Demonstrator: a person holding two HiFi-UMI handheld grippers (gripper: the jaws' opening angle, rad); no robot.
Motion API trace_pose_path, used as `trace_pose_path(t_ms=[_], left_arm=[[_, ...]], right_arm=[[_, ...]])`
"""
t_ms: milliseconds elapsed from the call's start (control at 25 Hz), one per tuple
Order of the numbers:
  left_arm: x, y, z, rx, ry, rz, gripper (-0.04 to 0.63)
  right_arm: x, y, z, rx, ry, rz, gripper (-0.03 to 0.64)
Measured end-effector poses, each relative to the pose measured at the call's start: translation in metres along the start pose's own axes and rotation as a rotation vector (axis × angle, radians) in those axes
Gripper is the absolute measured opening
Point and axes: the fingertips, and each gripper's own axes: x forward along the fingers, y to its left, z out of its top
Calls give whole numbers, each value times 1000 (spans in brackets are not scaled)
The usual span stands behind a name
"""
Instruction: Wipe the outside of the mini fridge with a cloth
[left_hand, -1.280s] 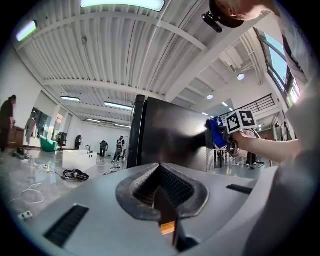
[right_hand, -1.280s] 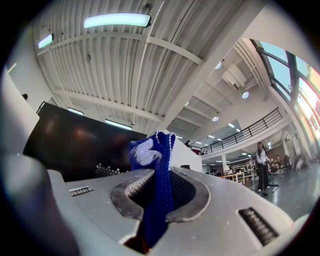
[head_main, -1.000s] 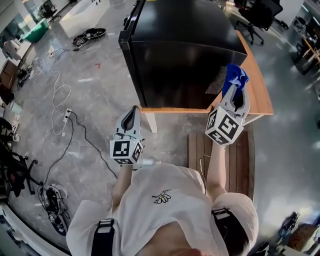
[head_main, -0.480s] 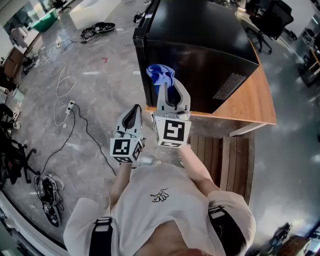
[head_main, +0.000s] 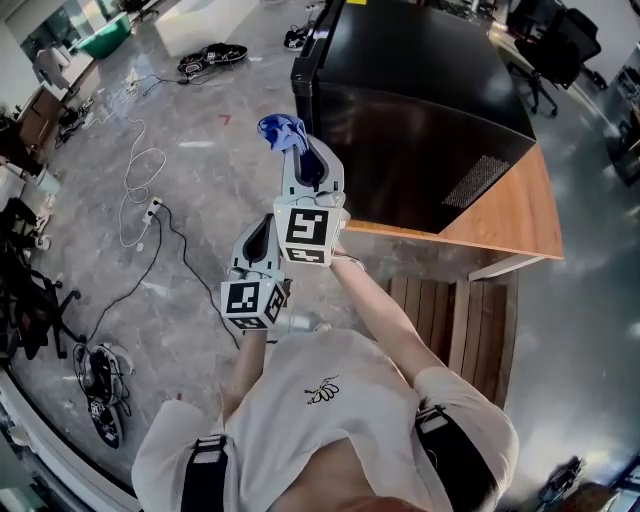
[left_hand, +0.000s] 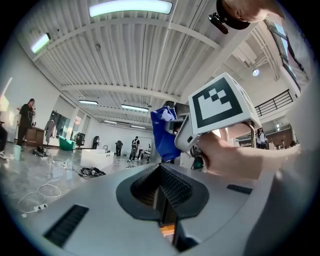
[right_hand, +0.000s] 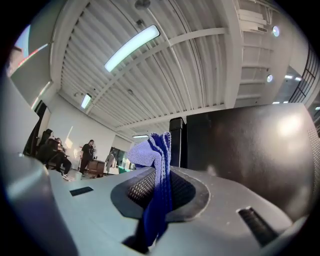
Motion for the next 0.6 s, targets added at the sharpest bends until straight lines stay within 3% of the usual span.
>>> trace_pose_path(t_ms=[280, 600], left_arm=[[2, 0, -4, -5, 5, -6, 5], [11, -19, -10, -18, 11, -46, 5]], right_arm=[[-2, -12, -7, -79, -1, -43, 61], [-33, -67, -6, -102, 13, -136, 61]])
